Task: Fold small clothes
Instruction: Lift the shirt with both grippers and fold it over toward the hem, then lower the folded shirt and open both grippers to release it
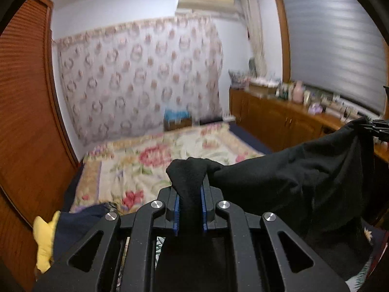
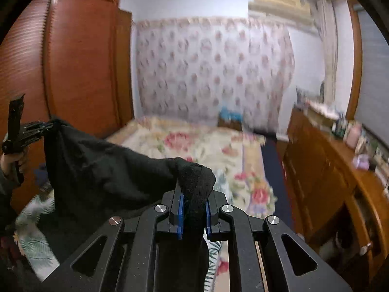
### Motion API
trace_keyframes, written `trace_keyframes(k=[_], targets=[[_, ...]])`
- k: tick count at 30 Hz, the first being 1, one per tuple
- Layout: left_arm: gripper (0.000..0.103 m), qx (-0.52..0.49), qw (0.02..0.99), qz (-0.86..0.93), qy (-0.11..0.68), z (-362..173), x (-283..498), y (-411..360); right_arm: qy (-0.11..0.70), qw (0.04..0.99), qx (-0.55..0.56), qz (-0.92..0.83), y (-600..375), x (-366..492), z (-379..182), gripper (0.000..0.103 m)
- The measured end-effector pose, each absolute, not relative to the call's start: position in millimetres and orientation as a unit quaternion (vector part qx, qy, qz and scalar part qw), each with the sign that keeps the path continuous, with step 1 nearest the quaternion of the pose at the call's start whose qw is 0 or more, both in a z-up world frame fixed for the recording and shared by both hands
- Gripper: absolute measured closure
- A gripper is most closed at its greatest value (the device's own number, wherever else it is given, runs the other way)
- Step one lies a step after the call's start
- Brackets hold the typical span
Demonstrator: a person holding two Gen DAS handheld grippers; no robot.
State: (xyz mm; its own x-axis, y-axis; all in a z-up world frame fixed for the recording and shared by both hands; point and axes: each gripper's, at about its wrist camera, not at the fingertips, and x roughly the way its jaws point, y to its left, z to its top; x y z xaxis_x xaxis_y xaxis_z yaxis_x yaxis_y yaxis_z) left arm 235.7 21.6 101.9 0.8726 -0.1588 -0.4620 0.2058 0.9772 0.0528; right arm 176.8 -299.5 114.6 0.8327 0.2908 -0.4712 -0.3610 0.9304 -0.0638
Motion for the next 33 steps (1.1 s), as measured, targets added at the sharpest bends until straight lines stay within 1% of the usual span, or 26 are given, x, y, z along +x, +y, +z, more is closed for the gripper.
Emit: trace_keyframes(k=[3,8,12,20,23,24,25,26,28,29,30,31,32,33], targets=[[0.089,0.059,0.960,-0.088,0.257,83,266,16,0.262,0.948,-0.079,0.162,-289,210,100,0.090],[0.089,0.068,0.952,-0.085,0.287,59,301,8,0.291,0.942,-0.067,0.153,-283,257,96,0.090],[0.089,0.068,0.944,-0.087,0.310,43,325,3,0.317,0.934,-0.057,0.155,-298,275,85,0.090],[0.089,0.065,0.928,-0.088,0.355,8,356,0,0.356,0.921,-0.043,0.154,-296,297,74,0.090],[0.080,0.062,0.925,-0.090,0.364,4,360,-1,0.357,0.921,-0.033,0.153,-299,305,69,0.089],[0.075,0.061,0.925,-0.093,0.363,4,356,-2,0.356,0.921,-0.028,0.154,-298,305,69,0.086],[0.067,0.060,0.926,-0.095,0.360,3,352,-2,0.355,0.922,-0.025,0.153,-297,307,67,0.084],[0.062,0.058,0.927,-0.097,0.358,3,349,0,0.355,0.922,-0.023,0.153,-297,306,68,0.083],[0.047,0.049,0.927,-0.106,0.357,2,340,2,0.354,0.923,-0.026,0.149,-294,304,65,0.076],[0.042,0.045,0.926,-0.109,0.359,1,334,3,0.353,0.924,-0.029,0.147,-294,301,66,0.074],[0.034,0.042,0.926,-0.111,0.358,0,329,4,0.349,0.925,-0.031,0.147,-294,299,64,0.070],[0.028,0.038,0.927,-0.113,0.355,0,322,5,0.345,0.926,-0.030,0.146,-295,293,64,0.064],[0.027,0.034,0.928,-0.114,0.354,-1,315,6,0.342,0.928,-0.028,0.145,-297,288,65,0.059],[0.026,0.033,0.927,-0.116,0.354,-3,309,6,0.339,0.929,-0.025,0.146,-298,284,62,0.052]])
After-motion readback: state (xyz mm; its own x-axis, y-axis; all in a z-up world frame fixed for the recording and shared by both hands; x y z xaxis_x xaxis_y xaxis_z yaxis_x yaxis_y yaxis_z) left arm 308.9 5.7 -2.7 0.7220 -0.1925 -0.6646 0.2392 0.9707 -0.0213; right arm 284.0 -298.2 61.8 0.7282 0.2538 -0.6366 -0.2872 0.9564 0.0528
